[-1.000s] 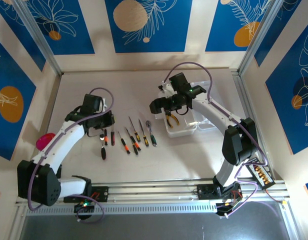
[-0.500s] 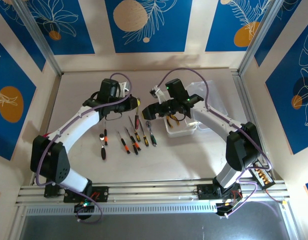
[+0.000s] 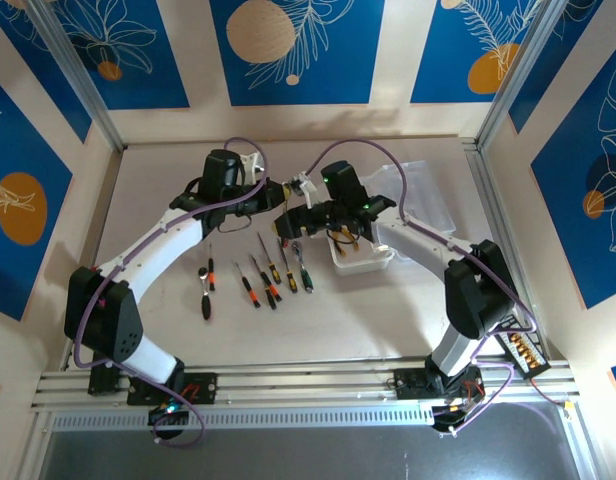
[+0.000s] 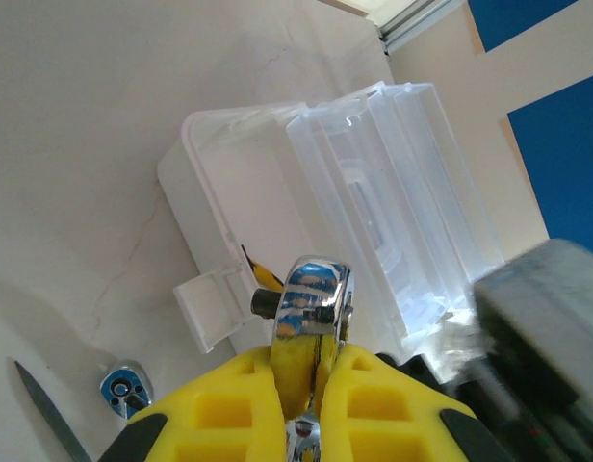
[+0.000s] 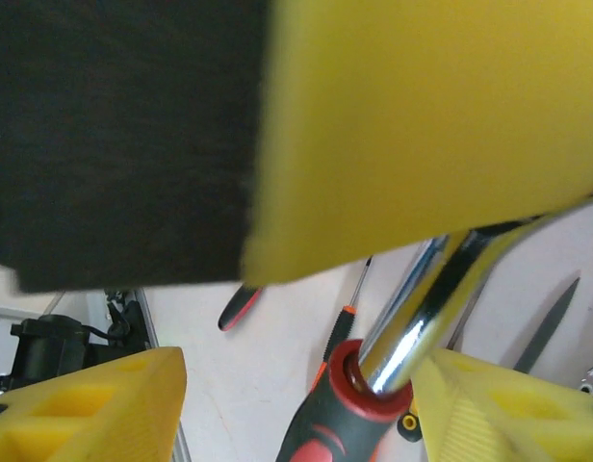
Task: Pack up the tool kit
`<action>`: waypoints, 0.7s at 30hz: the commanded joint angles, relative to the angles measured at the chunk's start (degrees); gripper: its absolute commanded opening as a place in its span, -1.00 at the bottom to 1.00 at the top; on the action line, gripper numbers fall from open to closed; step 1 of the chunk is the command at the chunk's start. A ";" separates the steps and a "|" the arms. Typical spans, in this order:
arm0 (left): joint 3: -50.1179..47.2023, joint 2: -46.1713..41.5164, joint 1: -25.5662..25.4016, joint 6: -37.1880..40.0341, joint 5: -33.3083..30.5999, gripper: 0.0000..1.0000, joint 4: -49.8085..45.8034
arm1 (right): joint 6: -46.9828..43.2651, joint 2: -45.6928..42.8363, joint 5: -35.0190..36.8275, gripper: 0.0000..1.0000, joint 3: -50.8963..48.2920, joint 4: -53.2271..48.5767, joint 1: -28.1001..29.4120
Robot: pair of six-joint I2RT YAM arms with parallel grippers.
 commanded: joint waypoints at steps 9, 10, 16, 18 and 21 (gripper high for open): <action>-0.73 -1.14 -0.78 -0.61 0.53 -1.00 3.84 | 0.96 -1.04 0.40 -1.00 0.04 1.30 0.95; -0.92 -1.25 -0.78 -0.03 -0.55 -1.00 2.90 | 0.69 -1.52 0.74 -1.00 -0.17 0.71 0.86; 1.81 -2.73 -0.14 7.31 -9.06 0.00 -7.17 | -2.79 -5.97 4.25 -1.00 -1.19 -6.82 -1.50; 4.03 -3.16 0.51 10.52 -12.97 0.73 -11.79 | -4.13 -7.57 5.84 -1.00 -0.92 -10.70 -3.08; 8.18 -2.91 1.92 15.32 -22.10 0.99 -20.73 | -6.65 -10.09 7.80 -1.00 -0.88 -16.53 -6.21</action>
